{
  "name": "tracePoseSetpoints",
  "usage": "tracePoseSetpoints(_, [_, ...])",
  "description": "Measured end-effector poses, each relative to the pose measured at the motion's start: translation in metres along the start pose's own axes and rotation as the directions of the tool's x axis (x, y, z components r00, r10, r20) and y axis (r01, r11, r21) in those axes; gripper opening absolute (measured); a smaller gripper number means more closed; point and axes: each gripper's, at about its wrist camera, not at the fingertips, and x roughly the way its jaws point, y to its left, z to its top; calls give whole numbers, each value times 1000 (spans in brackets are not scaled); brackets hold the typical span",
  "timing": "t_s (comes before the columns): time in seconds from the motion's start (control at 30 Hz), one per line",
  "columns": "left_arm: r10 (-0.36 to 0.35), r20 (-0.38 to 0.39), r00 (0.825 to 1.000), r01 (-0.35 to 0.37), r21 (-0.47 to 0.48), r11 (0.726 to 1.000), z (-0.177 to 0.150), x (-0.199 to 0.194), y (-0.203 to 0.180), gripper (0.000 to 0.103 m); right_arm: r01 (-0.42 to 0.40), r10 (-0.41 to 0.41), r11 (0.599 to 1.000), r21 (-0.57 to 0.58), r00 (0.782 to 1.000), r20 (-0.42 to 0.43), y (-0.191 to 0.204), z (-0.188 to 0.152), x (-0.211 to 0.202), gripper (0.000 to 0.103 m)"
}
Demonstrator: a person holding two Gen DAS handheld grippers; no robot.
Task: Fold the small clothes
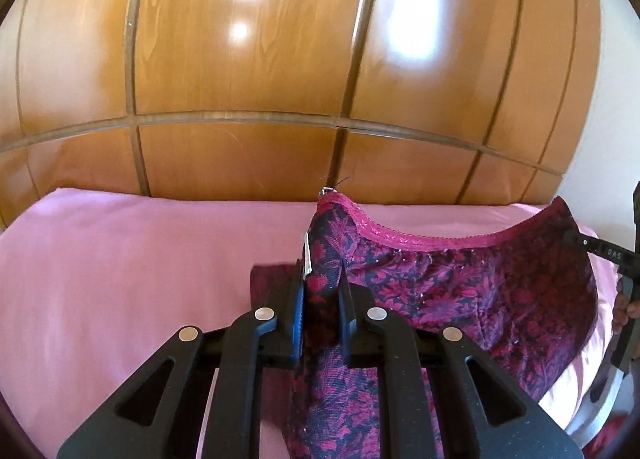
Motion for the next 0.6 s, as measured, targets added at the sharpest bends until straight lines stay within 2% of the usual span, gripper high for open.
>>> tracePoseSetpoints(0.13, [26, -29, 999, -26, 5, 1000, 17, 34, 4, 12, 27, -27, 1000, 9, 1000, -13, -5, 15, 31, 17])
tracePoseSetpoints(0.27, [53, -73, 996, -53, 2, 999, 23, 68, 7, 12, 63, -61, 997, 38, 996, -66, -15, 22, 73, 17])
tracePoseSetpoints(0.4, [58, -149, 987, -68, -59, 996, 29, 108, 22, 12, 88, -78, 992, 87, 990, -114, -30, 26, 105, 17])
tracePoseSetpoints(0.5, [63, -252, 966, -92, -104, 990, 24, 146, 34, 12, 117, -98, 988, 96, 977, -187, -37, 24, 133, 17])
tracePoseSetpoints(0.53, [74, -293, 953, -108, -103, 989, 18, 159, 36, 12, 130, -106, 987, 89, 966, -234, -39, 21, 146, 17])
tracePoseSetpoints(0.57, [66, -352, 934, -112, -114, 987, 9, 174, 40, 12, 136, -108, 986, 91, 959, -262, -41, 18, 153, 17])
tracePoseSetpoints(0.6, [61, -379, 923, -115, -123, 986, 4, 182, 42, 12, 142, -106, 985, 97, 946, -305, -46, 13, 163, 19])
